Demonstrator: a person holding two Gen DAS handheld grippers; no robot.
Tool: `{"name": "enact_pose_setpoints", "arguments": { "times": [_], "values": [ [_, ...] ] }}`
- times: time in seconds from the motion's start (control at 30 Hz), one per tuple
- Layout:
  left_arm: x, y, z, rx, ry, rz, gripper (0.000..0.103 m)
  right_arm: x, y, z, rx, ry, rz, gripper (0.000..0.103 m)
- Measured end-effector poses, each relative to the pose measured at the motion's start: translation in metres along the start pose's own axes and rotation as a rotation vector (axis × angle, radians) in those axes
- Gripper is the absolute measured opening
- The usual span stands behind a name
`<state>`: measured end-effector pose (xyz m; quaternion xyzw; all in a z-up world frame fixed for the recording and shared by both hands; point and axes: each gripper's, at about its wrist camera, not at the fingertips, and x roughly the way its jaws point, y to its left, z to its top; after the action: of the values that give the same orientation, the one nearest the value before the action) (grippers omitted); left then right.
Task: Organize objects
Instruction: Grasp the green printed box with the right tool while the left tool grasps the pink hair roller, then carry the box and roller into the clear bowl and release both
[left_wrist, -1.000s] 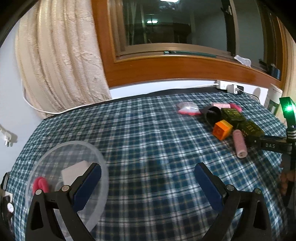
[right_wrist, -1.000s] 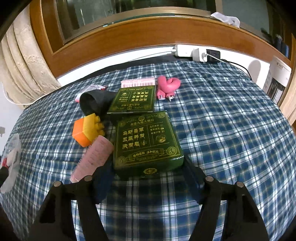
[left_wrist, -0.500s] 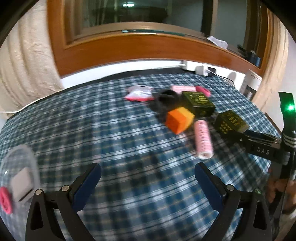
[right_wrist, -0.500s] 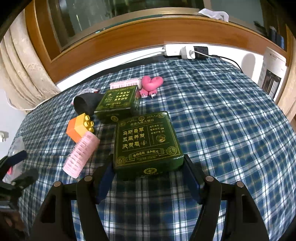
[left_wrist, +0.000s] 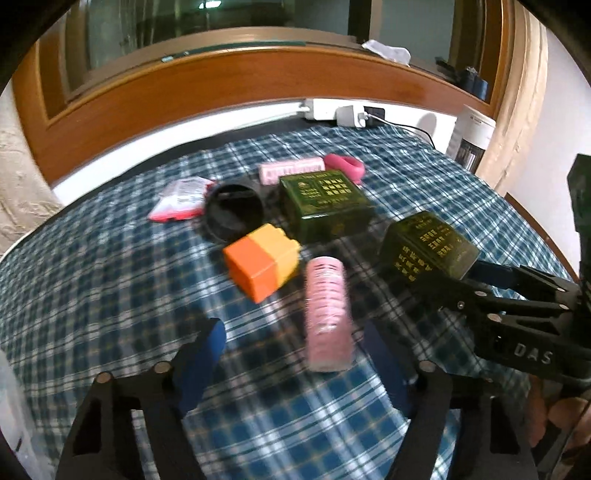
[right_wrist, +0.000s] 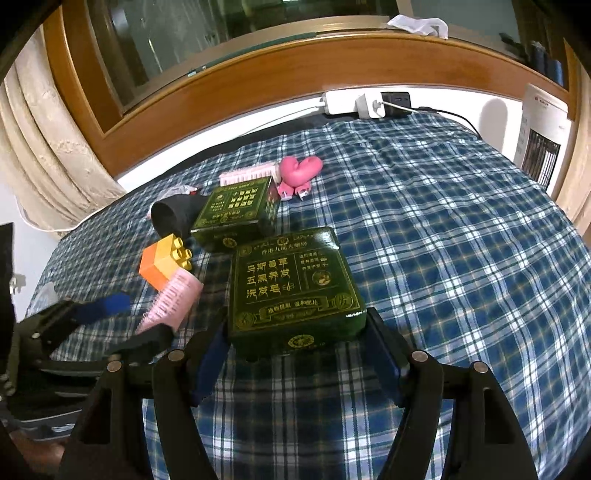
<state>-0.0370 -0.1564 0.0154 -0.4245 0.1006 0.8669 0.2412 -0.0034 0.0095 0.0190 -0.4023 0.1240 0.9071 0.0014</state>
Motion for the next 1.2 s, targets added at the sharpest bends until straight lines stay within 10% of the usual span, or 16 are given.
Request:
{"name": "enact_pose_setpoints", "arguments": {
  "times": [0.33, 0.87, 1.0, 1.2],
  "values": [
    [0.013, -0.008, 0.001, 0.033, 0.011, -0.034, 0.033, 0.004, 0.009, -0.002, -0.035, 0.009, 0.020, 0.077],
    [-0.022, -0.004, -0.018, 0.018, -0.042, -0.051, 0.031, 0.013, 0.013, 0.003, -0.045, 0.024, 0.027, 0.090],
    [-0.029, 0.002, -0.022, -0.002, -0.054, -0.043, 0.031, 0.013, 0.014, 0.003, -0.057, 0.023, 0.020, 0.072],
    [-0.038, 0.013, -0.027, -0.039, -0.074, -0.025, 0.031, 0.012, 0.013, 0.003, -0.061, 0.021, 0.033, 0.071]
  ]
}}
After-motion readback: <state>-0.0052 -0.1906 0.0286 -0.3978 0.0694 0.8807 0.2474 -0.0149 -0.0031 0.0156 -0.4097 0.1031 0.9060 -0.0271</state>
